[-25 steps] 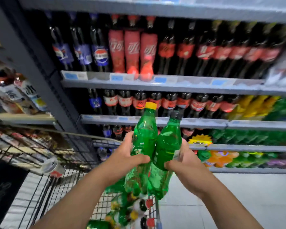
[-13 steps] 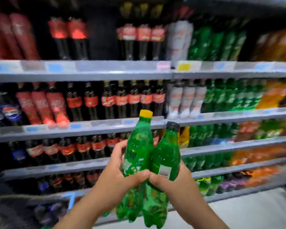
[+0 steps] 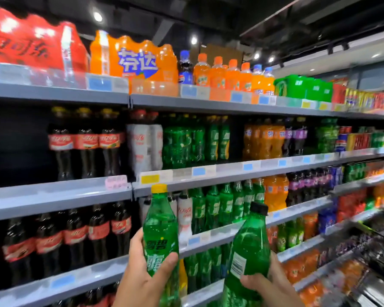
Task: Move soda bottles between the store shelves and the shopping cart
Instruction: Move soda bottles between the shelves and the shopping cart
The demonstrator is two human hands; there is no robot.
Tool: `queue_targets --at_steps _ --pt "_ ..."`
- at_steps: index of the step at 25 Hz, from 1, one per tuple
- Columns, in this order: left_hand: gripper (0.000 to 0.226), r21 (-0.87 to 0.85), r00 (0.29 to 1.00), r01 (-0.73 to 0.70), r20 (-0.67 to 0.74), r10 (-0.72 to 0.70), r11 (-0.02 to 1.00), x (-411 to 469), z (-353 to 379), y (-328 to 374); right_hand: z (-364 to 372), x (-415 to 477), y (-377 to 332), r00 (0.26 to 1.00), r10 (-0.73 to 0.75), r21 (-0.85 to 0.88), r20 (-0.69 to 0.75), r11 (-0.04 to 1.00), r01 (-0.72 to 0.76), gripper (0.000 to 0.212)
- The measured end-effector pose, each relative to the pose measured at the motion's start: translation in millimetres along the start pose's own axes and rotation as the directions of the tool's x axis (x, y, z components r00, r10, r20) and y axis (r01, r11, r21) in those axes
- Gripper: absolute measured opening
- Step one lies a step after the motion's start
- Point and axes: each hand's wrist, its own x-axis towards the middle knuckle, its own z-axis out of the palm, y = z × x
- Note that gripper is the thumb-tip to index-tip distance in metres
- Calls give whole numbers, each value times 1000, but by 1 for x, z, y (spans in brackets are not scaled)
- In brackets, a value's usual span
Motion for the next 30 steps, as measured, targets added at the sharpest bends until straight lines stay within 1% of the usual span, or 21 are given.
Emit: queue_targets --at_steps 1,3,4,6,7,8,10,12,14,16,18,21,23,25,27,28,30 --pt "75 -6 999 -29 -14 29 1000 20 7 0 -6 21 -7 1000 -10 2 -5 1000 10 54" --pt "72 -18 997 -79 -21 78 997 60 16 0 -13 62 -21 998 -70 -74 -9 995 69 53" --pt "76 -39 994 -111 -9 111 993 81 21 0 -15 83 -29 993 -116 -121 -1 986 115 52" --pt "91 -67 983 -185 0 186 980 123 31 3 -15 123 -47 982 -184 -155 47 970 189 49" --pt "93 -66 975 -221 -1 222 973 145 37 5 -14 143 -58 976 -209 -155 68 964 217 50" --pt "88 -63 965 -260 3 261 963 163 43 7 -14 162 -67 967 -242 -154 79 955 252 51" --pt "72 -34 939 -343 19 343 939 194 54 11 -16 198 -79 936 -336 -149 104 925 349 44" --pt "60 13 909 -417 -10 417 909 220 64 18 -19 226 -92 903 -411 -136 127 894 427 37" --pt "61 51 884 -465 -29 467 884 240 72 25 -22 249 -105 870 -471 -142 147 860 489 35" --pt "69 38 867 -495 -44 496 868 258 79 29 -25 268 -117 823 -547 -123 155 815 566 34" --pt "68 40 840 -541 -31 542 840 273 85 33 -29 288 -126 772 -614 -93 162 769 632 37" --pt "65 49 801 -597 -18 599 800 289 100 38 -33 316 -136 718 -658 -12 227 736 677 49" --pt "70 72 772 -633 -3 635 771 300 113 35 -36 334 -140 693 -668 21 271 724 689 50" --pt "71 125 757 -649 9 654 750 311 127 29 -40 349 -142 677 -663 14 320 718 696 50" --pt "71 183 735 -668 12 678 721 320 143 23 -47 362 -142 661 -662 4 353 707 707 56" --pt "71 194 731 -670 3 683 716 324 148 21 -50 368 -143 653 -666 1 360 700 714 58" --pt "70 193 749 -644 -36 662 740 331 157 19 -56 379 -146 646 -669 4 368 696 719 58"
